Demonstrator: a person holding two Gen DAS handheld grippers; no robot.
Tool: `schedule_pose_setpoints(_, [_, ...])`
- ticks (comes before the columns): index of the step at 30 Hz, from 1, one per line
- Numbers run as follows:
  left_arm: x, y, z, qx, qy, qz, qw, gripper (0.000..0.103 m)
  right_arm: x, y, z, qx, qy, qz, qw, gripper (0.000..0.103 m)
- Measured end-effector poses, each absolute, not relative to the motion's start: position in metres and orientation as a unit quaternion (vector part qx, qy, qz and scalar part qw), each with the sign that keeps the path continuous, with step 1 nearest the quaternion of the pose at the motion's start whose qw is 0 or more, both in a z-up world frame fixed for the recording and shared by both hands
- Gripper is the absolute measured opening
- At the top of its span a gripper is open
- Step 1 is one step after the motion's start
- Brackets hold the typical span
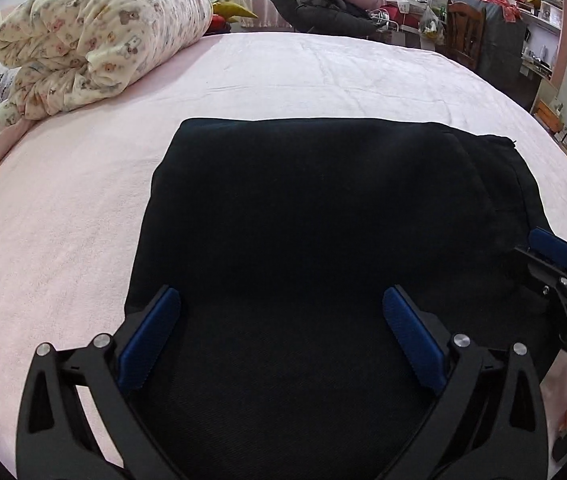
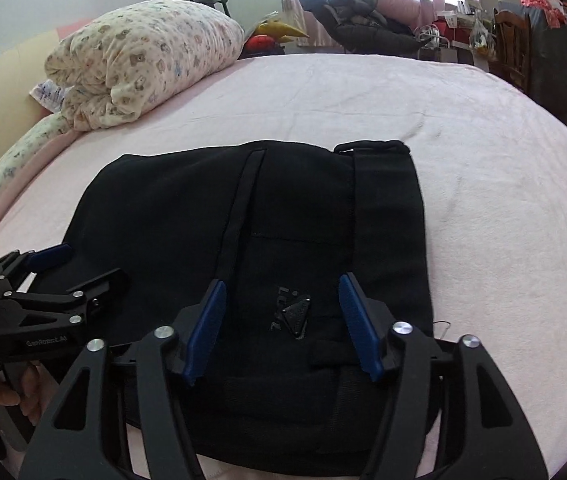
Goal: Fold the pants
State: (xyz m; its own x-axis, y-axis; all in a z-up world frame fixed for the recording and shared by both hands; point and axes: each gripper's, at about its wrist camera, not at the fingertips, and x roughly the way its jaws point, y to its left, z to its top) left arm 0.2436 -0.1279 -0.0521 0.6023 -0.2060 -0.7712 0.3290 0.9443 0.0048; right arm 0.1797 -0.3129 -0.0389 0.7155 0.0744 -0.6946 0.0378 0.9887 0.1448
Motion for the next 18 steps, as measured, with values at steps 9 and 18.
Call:
schedule_pose_setpoints(9, [0.212,-0.128,-0.035,0.096,0.387,-0.127,0.908,0.101,0.151,-0.314,-0.015,0.080,0.320,0.005,0.944,0.070])
schedule_pose_setpoints(18, [0.178,-0.126,-0.036,0.111,0.393,-0.122,0.905,0.101,0.132,-0.293,-0.023,-0.061,0.352,-0.093,0.929,0.070])
